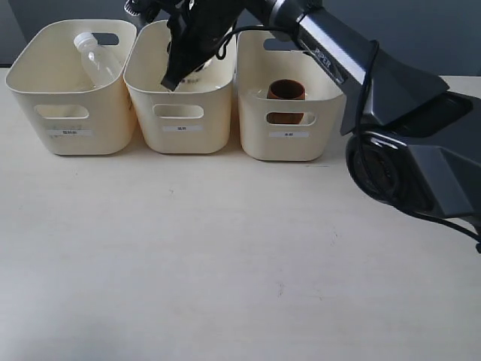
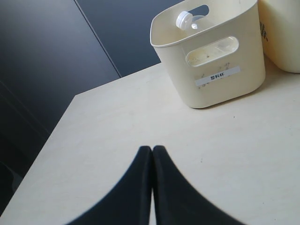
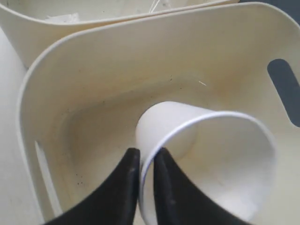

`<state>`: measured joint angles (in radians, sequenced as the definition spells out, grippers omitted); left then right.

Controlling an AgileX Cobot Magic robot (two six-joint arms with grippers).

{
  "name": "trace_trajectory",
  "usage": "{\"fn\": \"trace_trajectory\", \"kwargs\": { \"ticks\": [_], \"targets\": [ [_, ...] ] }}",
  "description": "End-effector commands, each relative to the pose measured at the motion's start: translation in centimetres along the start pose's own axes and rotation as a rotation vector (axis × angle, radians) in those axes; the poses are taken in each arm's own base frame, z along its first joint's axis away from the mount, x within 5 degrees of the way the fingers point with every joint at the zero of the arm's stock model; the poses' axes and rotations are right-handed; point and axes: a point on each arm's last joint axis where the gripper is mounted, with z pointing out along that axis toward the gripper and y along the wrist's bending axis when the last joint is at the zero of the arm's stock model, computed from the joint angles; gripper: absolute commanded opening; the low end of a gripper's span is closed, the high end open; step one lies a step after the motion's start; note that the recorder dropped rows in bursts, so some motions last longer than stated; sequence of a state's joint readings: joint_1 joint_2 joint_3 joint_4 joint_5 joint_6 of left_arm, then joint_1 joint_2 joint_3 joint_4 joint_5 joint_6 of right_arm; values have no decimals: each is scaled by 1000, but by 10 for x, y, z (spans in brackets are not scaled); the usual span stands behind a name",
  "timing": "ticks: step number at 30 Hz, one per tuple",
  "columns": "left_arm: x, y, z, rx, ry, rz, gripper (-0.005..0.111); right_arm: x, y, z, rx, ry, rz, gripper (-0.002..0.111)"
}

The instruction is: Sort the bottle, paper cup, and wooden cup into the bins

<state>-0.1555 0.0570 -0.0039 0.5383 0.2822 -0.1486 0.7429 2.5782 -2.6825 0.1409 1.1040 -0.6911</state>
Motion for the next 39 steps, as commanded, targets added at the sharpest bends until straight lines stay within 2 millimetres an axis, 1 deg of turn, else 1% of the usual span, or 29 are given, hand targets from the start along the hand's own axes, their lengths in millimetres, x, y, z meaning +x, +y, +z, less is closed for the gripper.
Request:
{"fn": "trace_trajectory", "kwargs": {
  "ticks": [1,3,6,11,13,17,19,21,22,23,26,32,35,39],
  "targets": [
    [1,-1,0,5,1,-3,0,8,-3,9,21,31,30,34],
    [1,-1,0,5,1,-3,0,8,-3,9,24,32,31,37],
    [1,-1,0,5,1,-3,0,8,-4,9,27,28,31,37],
    [1,-1,0,5,1,-3,0,5,-5,4,38,17,28,37],
    [1,-1,0,5,1,-3,0,3,-6,-1,42,11,28,37],
    [1,-1,0,5,1,-3,0,-2,-7,-16,42,10,41,37],
    [1,-1,0,5,1,-3,0,-6,-7,-27,38,9,42,30],
    [1,-1,0,5,1,-3,0,-10,-7,-42,23,3,46,10],
    [1,-1,0,5,1,-3,0,-13,-5,-49,6,-2,50,-1],
    [1,-1,0,5,1,-3,0,-15,-4,-57,-9,-6,53,0],
    [1,-1,0,5,1,-3,0,-23,-5,-80,7,-39,50,-1],
    [1,-1,0,5,1,-3,0,-40,-2,-119,8,-126,101,-1],
    [1,-1,0,5,1,-3,0,-49,6,-135,26,-148,96,-1],
    [1,-1,0,5,1,-3,0,-60,16,-151,76,-149,89,-1]
  ]
}}
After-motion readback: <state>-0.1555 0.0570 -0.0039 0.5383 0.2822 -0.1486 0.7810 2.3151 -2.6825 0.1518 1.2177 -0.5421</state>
